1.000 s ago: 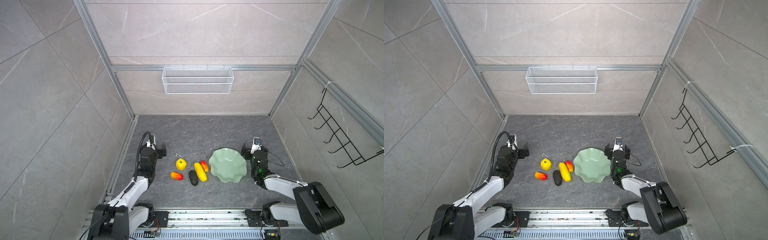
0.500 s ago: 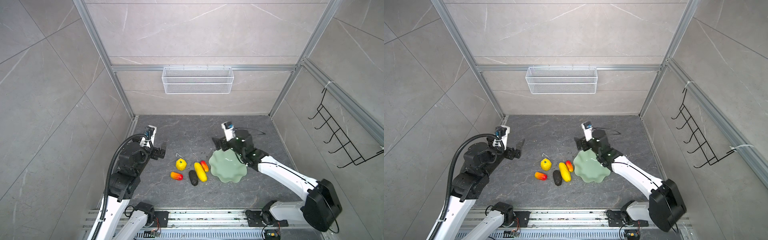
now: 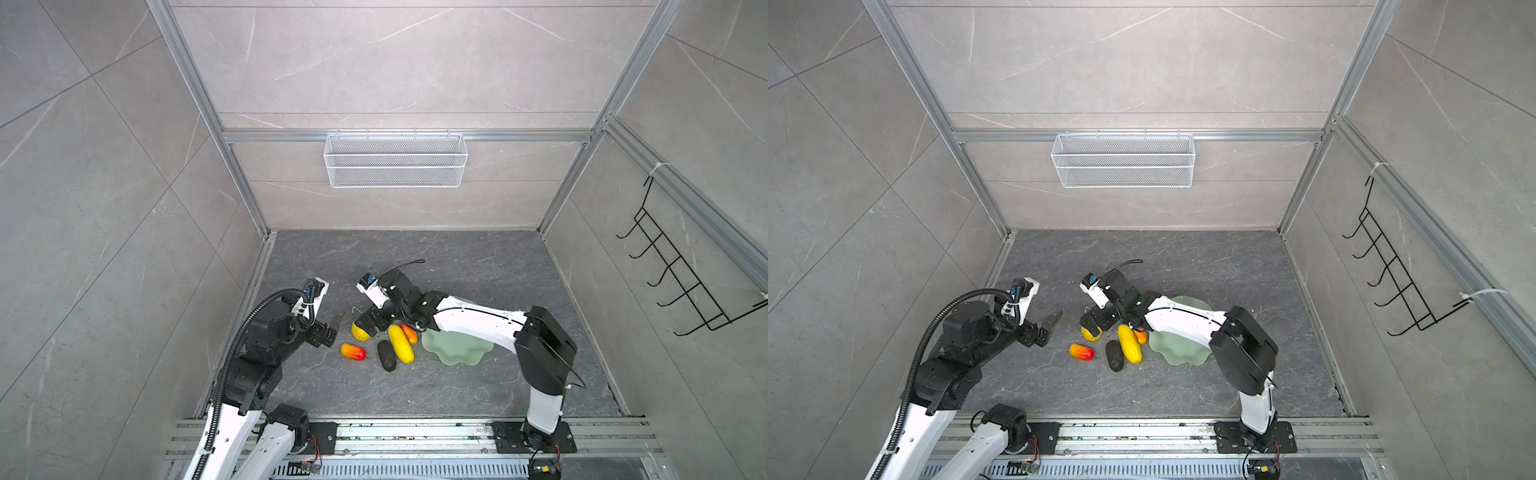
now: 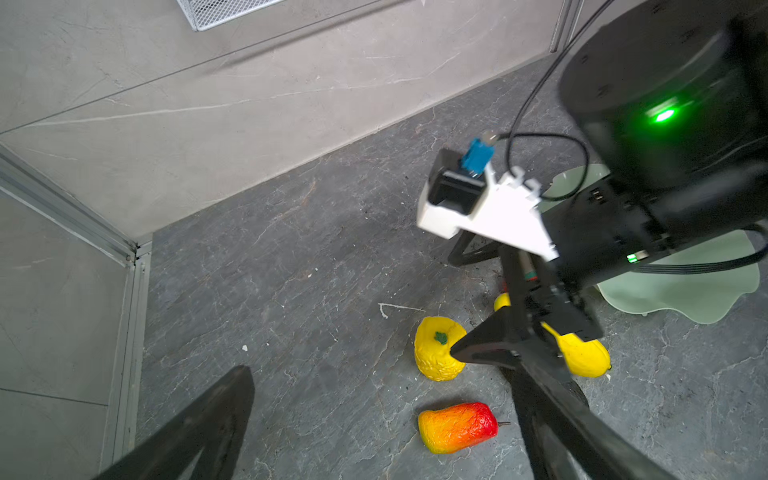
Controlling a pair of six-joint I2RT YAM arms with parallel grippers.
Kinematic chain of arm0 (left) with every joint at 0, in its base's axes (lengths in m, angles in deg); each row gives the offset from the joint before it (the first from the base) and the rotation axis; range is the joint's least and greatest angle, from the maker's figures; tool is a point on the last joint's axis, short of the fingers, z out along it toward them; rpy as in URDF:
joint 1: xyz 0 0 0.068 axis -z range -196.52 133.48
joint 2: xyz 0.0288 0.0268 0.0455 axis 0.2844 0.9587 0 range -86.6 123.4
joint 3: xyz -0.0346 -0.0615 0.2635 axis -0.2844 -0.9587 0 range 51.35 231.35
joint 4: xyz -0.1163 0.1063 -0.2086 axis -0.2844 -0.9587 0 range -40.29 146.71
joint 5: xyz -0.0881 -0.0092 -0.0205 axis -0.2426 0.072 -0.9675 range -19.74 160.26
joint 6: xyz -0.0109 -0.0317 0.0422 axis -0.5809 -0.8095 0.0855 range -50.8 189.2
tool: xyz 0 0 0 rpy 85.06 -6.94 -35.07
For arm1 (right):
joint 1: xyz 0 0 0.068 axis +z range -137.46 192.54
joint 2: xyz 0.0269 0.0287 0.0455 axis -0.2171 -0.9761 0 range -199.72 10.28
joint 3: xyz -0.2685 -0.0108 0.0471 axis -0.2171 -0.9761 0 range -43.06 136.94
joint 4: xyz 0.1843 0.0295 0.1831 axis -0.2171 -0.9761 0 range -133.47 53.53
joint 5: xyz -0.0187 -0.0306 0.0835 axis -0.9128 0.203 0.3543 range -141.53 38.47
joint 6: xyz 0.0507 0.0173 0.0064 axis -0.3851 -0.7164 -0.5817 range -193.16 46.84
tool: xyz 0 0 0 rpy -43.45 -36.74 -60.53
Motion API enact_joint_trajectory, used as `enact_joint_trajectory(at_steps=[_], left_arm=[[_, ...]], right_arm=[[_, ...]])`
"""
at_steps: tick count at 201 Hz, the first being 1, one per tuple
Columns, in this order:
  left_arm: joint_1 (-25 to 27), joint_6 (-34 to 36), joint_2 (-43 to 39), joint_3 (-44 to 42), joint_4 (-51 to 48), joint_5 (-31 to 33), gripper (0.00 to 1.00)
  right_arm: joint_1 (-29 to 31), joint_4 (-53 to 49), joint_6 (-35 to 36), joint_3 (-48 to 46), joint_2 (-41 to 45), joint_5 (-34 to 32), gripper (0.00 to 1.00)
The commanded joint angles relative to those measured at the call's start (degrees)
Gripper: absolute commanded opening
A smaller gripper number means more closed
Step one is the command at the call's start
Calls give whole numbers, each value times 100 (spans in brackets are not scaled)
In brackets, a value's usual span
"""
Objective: Place and organize the fake fruits in the fruit bowl
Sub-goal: 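Reach the right gripper to the round yellow pepper and grasp it, then carry the yellow pepper into the green bowl and open the right gripper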
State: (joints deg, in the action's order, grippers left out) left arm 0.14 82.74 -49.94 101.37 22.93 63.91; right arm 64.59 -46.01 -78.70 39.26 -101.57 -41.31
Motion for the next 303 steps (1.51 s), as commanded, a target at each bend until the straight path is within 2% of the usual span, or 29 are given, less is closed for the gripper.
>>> enact_joint_trajectory(at_steps=[1, 50, 115, 134, 149, 166, 192, 216, 271, 303], left_arm=[[-132, -14, 57, 210, -119, 10, 100], [-239, -51, -7, 235, -131, -69, 100], [-292, -76, -77, 235, -148, -7, 100], [-305, -84, -81, 239, -147, -11, 100], [-313, -84, -89, 236, -145, -5, 100], [-313, -84, -90, 235, -142, -22, 100], [-330, -93, -66, 223, -129, -49, 100], [-341, -88, -22, 231, -129, -88, 100], [-439, -107, 62, 227, -111, -145, 100], [-582, -142, 132, 230, -94, -282, 100]], right_arm=[[25, -390, -354, 438, -430, 138, 100], [164, -753, -437, 936, -994, 117, 94], [253, -902, -468, 1038, -1309, -163, 83], [253, -896, -466, 1078, -1316, -179, 68], [253, -939, -478, 1160, -1316, -195, 46], [253, -1037, -461, 1256, -1214, -245, 45], [231, -1155, -254, 1153, -660, -433, 45], [-13, -1281, -94, 731, 195, -537, 45], [-1330, -1739, -168, -1075, 2312, -1113, 45], [-1910, -2120, -138, -1878, 2805, -1512, 45]])
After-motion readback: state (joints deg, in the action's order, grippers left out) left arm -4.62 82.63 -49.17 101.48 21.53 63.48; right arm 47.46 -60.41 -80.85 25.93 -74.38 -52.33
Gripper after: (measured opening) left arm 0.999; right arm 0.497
